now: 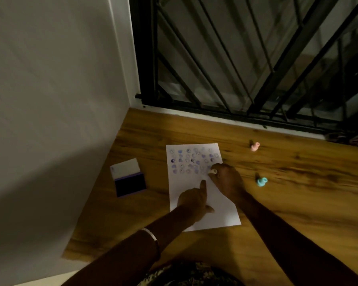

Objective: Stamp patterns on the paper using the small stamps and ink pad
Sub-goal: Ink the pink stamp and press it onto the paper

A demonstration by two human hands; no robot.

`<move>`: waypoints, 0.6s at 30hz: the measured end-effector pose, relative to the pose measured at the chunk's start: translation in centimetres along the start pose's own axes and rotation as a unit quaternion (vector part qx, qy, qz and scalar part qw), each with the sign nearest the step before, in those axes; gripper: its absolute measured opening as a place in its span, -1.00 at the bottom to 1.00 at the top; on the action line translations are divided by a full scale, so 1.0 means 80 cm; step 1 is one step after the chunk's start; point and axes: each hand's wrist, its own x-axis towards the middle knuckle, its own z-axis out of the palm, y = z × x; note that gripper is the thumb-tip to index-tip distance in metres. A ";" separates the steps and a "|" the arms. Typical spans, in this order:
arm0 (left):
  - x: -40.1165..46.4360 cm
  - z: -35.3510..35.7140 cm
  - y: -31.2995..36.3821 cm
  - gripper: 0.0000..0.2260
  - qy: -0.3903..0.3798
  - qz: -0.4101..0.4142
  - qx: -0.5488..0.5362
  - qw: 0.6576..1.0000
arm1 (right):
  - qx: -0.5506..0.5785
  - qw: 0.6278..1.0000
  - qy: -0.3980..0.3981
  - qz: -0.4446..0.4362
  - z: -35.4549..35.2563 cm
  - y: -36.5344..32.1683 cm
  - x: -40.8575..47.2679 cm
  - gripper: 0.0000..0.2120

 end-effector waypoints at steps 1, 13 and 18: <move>0.001 0.000 0.000 -0.12 -0.003 0.002 0.004 1.000 | 0.000 1.000 -0.001 0.000 0.002 -0.001 0.002 -0.78; 0.001 0.002 0.000 -0.13 -0.004 0.013 0.011 1.000 | -0.033 0.998 -0.043 0.021 0.020 0.004 0.024 -0.78; 0.002 0.003 -0.001 -0.14 0.001 0.018 0.014 1.000 | -0.044 0.996 -0.073 0.029 0.026 0.013 0.033 -0.73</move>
